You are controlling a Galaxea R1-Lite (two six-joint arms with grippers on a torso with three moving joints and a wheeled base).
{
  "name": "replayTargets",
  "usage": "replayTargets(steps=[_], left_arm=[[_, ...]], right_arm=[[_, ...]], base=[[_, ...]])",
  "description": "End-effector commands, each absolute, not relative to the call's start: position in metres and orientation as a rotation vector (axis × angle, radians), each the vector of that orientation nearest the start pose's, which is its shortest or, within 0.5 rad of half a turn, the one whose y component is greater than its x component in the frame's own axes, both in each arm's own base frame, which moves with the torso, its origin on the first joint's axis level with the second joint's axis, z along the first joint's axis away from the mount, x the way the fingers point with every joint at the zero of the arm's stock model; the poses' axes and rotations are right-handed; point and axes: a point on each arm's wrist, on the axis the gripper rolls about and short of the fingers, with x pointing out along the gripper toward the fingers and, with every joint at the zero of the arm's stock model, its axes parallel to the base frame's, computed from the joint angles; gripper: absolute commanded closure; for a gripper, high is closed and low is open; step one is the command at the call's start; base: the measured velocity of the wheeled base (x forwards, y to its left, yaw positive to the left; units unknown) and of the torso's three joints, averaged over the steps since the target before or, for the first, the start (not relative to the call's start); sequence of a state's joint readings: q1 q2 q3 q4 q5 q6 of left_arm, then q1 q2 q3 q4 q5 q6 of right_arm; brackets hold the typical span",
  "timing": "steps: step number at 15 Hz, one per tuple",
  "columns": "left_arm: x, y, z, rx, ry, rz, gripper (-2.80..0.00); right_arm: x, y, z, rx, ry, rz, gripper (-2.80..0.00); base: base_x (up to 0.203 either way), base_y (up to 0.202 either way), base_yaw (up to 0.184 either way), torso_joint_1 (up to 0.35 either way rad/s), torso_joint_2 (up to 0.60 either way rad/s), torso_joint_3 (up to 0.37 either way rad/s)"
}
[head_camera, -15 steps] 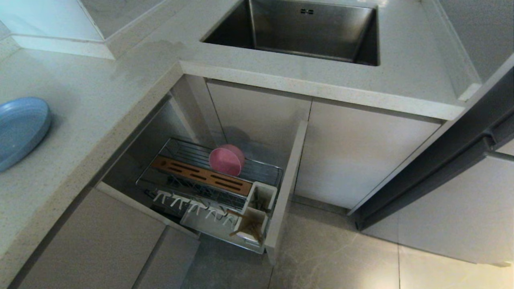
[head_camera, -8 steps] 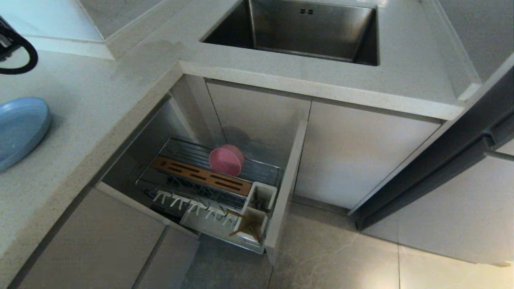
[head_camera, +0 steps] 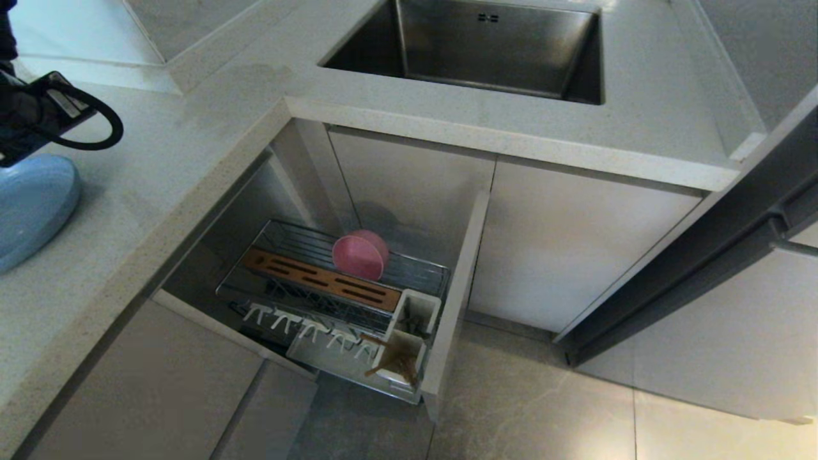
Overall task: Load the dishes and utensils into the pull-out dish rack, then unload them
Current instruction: Pick up the plate and place it in the cupboard
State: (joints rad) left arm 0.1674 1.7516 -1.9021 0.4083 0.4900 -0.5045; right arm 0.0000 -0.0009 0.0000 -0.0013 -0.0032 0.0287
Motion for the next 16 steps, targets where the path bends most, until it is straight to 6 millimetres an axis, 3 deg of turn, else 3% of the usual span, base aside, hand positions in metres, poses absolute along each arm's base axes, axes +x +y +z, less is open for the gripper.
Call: replayTargets(steps=[1,2,16], left_arm=[[0.314,0.064,0.364,-0.441,0.109,0.712,-0.55],[0.314,0.062,0.364,-0.442,0.107,0.71,-2.8],[0.325,0.065,0.353,-0.448,0.134,0.724,-2.8]], right_arm=[[-0.023,0.0,0.076,0.029,-0.003,-0.003,0.0],[-0.023,0.0,0.076,0.029,-0.003,-0.003,0.0],[-0.023,0.0,0.076,0.029,-0.003,-0.003,0.0]], base=[[0.0,0.0,0.0,0.0,0.0,0.0],[0.0,0.0,0.0,0.0,0.0,0.0],[0.0,0.0,0.0,0.0,0.0,0.0]])
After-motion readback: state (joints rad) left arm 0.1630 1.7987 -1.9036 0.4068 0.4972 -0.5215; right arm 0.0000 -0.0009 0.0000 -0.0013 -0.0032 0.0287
